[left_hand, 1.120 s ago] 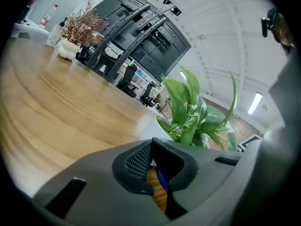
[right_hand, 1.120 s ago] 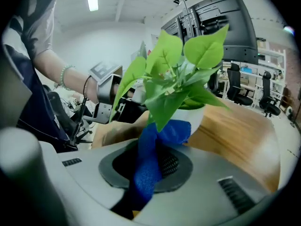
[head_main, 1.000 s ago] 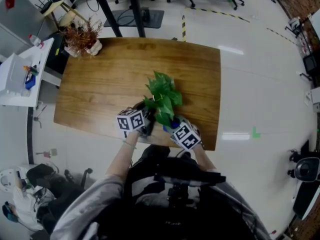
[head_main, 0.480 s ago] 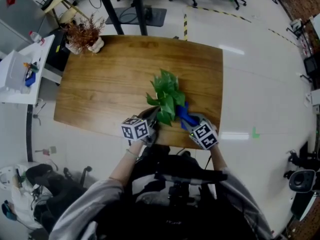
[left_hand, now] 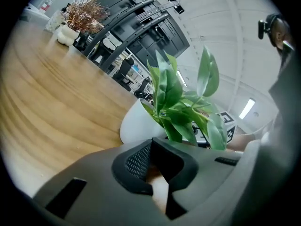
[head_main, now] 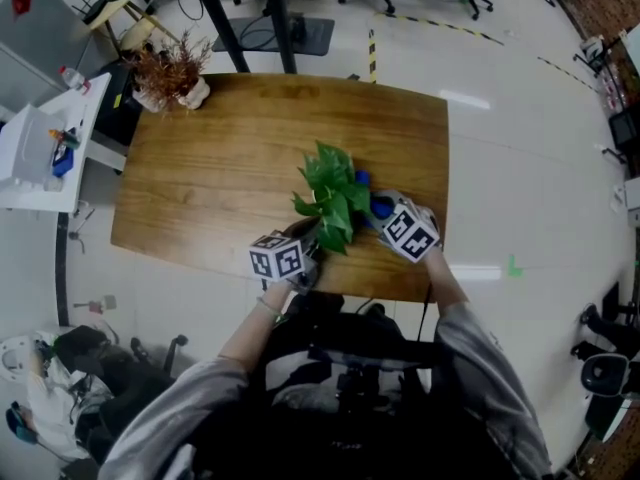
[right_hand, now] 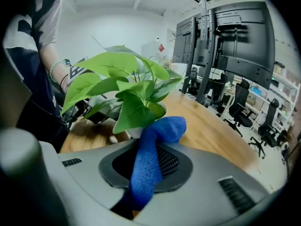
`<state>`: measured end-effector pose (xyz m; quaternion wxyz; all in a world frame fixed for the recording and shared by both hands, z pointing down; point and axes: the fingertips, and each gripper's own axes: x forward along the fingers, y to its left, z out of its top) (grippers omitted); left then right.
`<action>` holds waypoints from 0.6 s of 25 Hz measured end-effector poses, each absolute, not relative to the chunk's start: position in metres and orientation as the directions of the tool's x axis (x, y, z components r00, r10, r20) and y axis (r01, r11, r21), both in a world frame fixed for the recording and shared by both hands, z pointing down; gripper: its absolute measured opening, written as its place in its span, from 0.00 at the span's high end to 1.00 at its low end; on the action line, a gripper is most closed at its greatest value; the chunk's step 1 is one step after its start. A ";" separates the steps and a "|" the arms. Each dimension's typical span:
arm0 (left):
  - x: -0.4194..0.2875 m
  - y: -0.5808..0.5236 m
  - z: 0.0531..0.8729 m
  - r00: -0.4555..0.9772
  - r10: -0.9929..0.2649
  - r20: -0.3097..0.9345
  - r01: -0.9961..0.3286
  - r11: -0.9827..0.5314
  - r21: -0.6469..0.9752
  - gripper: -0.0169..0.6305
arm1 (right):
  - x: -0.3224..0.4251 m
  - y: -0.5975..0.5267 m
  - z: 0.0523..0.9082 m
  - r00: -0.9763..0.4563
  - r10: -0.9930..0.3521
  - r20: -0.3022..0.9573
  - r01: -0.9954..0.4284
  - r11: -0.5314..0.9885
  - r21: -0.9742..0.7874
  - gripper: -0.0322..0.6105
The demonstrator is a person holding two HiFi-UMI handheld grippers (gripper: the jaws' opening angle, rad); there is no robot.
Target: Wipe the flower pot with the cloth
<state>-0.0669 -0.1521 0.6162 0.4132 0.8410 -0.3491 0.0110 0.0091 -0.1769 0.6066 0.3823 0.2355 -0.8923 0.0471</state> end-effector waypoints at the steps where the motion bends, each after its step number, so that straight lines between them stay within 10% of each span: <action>1: -0.070 -0.155 0.615 0.752 -0.583 0.308 -0.601 -0.414 0.684 0.97 | 0.007 -0.174 0.607 -0.598 -0.378 0.707 -0.451 0.888 0.093 0.84; 15: -0.135 -0.205 0.619 0.671 -0.672 0.314 -0.655 -0.339 0.675 0.96 | -0.060 -0.138 0.629 -0.647 -0.325 0.690 -0.485 0.874 -0.043 0.84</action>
